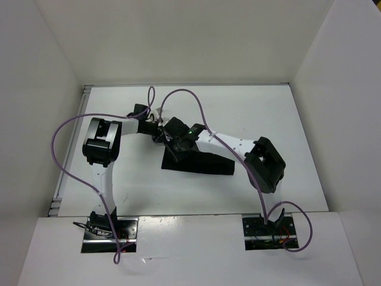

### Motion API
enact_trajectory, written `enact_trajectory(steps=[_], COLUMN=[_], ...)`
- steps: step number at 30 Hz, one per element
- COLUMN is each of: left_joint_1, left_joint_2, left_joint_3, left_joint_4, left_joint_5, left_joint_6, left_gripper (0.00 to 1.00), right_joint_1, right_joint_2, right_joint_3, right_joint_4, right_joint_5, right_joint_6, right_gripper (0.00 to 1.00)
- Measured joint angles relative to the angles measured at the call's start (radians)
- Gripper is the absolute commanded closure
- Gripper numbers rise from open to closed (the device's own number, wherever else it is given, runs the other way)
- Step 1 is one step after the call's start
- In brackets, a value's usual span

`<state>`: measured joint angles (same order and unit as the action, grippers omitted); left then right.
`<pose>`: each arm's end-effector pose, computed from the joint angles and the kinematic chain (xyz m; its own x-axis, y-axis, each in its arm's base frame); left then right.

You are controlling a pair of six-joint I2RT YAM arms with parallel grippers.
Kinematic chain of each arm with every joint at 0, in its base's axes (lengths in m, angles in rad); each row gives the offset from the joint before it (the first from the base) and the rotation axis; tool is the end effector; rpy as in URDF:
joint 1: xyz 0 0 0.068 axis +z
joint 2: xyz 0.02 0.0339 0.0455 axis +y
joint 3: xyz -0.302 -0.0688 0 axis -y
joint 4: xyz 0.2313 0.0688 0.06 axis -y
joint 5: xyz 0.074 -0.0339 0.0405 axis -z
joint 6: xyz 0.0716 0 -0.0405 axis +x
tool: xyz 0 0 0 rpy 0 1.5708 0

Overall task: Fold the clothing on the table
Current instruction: Fold the skirt

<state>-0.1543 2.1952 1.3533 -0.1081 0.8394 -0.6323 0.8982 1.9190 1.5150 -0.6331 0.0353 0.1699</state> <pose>0.4525 -0.1243 0.1269 -0.9618 -0.2499 -0.1114 -0.0471 0.5526 -0.8321 0.2720 0.3374 0.2363 -0.6589 -0.5561 -0.5065 -0.6687 0.7414 0.0561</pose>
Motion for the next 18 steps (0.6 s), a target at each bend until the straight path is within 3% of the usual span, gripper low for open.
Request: enact_trajectory(steps=[11,14,18], left_joint_1=[0.000,0.000,0.000], left_joint_2=[0.001,0.001,0.001], left_joint_3=[0.000,0.000,0.000], left_joint_4=[0.000,0.000,0.000], left_joint_5=[0.002,0.002,0.002], left_joint_6=[0.000,0.000,0.000], left_gripper=[0.98,0.98,0.98], right_joint_1=[0.014,0.014,0.015], right_joint_2=[0.090,0.103,0.130], right_joint_3=[0.030,0.045,0.081], right_joint_4=[0.026,0.035,0.054], right_joint_5=[-0.005,0.006,0.037], right_joint_6=[-0.008,-0.014,-0.027], right_gripper=[0.64,0.68,0.81])
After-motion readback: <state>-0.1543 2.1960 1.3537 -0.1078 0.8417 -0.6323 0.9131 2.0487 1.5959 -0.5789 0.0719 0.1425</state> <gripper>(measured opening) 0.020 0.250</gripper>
